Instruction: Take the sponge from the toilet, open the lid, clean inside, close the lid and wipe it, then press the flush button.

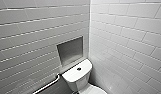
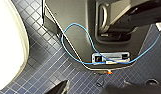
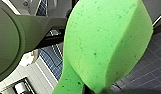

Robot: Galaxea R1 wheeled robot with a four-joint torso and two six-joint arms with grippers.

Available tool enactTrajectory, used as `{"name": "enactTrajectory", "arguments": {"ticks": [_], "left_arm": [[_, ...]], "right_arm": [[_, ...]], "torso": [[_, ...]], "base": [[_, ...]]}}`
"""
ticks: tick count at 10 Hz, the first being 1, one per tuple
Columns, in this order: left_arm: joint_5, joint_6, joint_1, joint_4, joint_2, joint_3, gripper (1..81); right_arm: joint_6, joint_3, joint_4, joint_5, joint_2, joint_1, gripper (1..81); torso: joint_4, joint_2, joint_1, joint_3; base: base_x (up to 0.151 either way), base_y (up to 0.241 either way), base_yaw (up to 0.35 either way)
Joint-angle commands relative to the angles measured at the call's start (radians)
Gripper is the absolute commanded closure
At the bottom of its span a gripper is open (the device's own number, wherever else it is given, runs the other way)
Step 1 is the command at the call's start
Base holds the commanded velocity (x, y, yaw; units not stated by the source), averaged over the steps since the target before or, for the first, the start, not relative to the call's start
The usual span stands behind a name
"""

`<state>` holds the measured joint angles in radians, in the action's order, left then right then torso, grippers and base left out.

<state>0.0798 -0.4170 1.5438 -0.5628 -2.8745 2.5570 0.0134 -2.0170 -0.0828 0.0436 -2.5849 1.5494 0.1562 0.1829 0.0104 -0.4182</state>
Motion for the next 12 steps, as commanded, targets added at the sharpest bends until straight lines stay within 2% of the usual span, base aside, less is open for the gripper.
{"name": "enactTrajectory", "arguments": {"ticks": [1, 2, 4, 8, 12], "left_arm": [[-0.029, 0.300, -0.055, 0.362, 0.179, -0.296, 1.0], [-0.029, 0.300, -0.063, 0.365, 0.244, -0.396, 1.0], [-0.026, 0.290, -0.086, 0.369, 0.346, -0.511, 1.0], [-0.023, 0.288, -0.176, 0.356, 0.447, -0.652, 1.0], [-0.018, 0.293, -0.299, 0.331, 0.632, -0.960, 1.0]], "right_arm": [[0.000, 0.189, -0.017, 0.039, 0.138, 0.015, 81.1], [-0.001, 0.222, -0.017, 0.055, 0.161, 0.016, 81.1], [0.000, 0.302, -0.017, 0.087, 0.207, 0.015, 81.1], [0.002, 0.376, -0.006, 0.096, 0.248, 0.009, 81.1], [0.000, 0.468, -0.006, 0.098, 0.325, -0.018, 81.1]], "torso": [[0.000, 0.000, 0.000, 0.000], [0.000, 0.000, 0.000, 0.000], [0.000, 0.000, 0.000, 0.000], [0.000, 0.000, 0.000, 0.000], [0.000, 0.000, 0.000, 0.000]], "base": [[0.000, 0.000, 0.000], [0.000, 0.000, 0.000], [0.000, 0.000, 0.000], [0.000, 0.000, 0.000], [0.000, 0.000, 0.000]]}}
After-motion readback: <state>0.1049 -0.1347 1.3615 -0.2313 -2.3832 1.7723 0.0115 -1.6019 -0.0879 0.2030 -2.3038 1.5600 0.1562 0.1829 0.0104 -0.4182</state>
